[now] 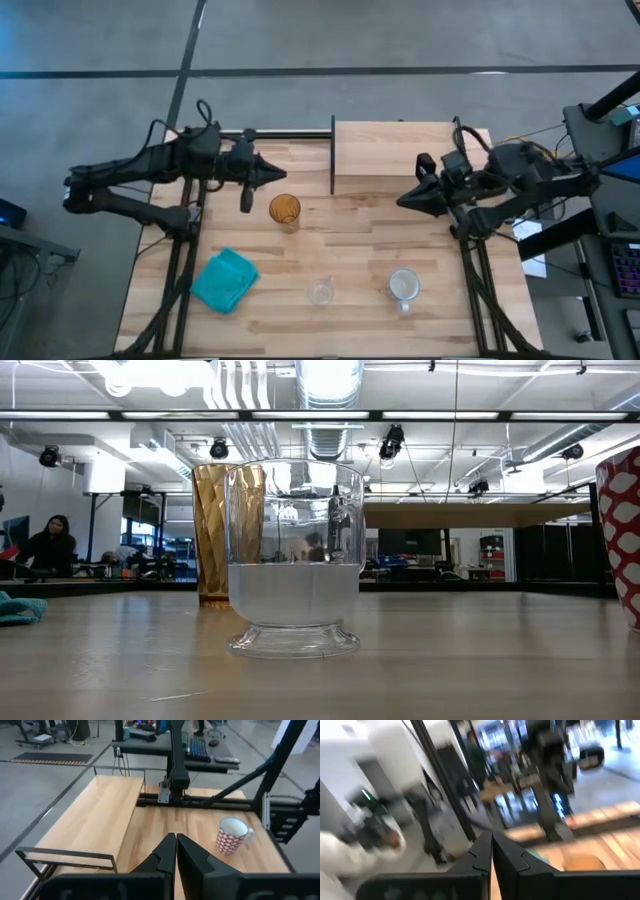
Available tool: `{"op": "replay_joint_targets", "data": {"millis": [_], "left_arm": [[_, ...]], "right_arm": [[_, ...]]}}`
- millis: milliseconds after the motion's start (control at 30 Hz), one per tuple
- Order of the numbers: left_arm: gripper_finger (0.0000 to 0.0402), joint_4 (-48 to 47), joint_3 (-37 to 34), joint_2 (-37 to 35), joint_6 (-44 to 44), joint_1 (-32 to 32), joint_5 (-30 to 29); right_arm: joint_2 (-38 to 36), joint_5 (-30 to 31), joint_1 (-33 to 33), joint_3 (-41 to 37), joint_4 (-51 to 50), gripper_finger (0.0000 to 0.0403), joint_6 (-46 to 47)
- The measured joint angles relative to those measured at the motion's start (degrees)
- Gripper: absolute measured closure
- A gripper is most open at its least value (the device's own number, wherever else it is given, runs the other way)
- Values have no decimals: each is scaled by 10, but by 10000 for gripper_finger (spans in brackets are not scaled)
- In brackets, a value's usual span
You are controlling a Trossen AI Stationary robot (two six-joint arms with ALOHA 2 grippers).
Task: Stack small to large cups/mugs on shelf
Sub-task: Put the brown cup on the shelf
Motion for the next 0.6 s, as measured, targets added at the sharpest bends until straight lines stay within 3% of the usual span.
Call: {"op": "replay_joint_targets", "data": {"millis": [300,600], "left_arm": [[402,-8,12,6,2,1,-32],[402,-8,12,1,-28,1,-40]], "right_arm": [[100,0,0,136,-190,394,-15],[176,-1,0,187,-230,394,-11]]}}
